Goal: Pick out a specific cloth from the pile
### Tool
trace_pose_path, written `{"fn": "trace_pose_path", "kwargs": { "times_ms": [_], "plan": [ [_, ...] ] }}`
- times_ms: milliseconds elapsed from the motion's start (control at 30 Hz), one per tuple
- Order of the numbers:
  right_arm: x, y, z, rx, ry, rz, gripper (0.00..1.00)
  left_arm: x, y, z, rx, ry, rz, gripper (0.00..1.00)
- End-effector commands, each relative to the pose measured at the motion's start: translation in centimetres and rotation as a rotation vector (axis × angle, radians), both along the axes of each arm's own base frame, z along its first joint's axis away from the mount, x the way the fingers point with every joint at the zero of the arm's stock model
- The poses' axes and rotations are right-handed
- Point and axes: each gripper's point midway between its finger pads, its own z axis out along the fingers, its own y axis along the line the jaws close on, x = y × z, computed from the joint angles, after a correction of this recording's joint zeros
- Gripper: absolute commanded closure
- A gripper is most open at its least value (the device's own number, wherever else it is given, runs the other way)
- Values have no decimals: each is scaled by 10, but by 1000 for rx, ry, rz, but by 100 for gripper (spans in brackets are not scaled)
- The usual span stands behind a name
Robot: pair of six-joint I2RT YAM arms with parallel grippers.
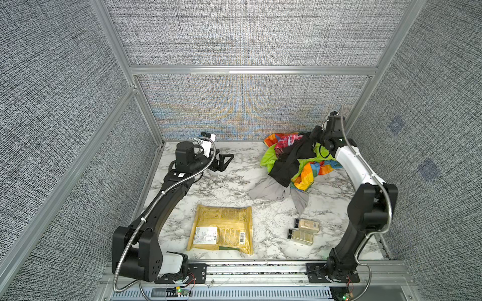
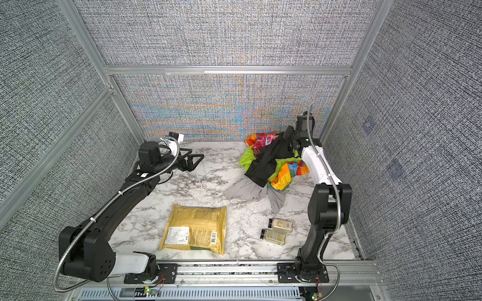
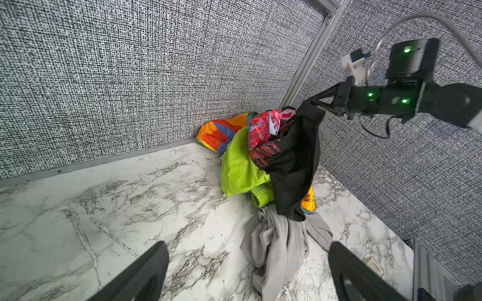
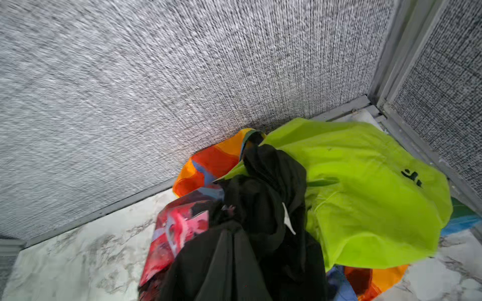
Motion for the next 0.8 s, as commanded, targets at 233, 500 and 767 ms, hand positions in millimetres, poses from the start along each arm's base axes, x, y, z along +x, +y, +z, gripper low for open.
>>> {"fn": "trace_pose_path", "kwargs": {
  "times_ms": [233,500,767],
  "plan": [
    [-19,-23,-169,-9,336,-114,93,0,-2,4,3,-17,-9,1],
    [-33,-16,-167,1,300,-53,71,0,-5,3,6,-15,-13,1],
    [-84,-5,-91,-5,142,27,26,-1,-7,1,5,-9,-23,1]
  ]
}}
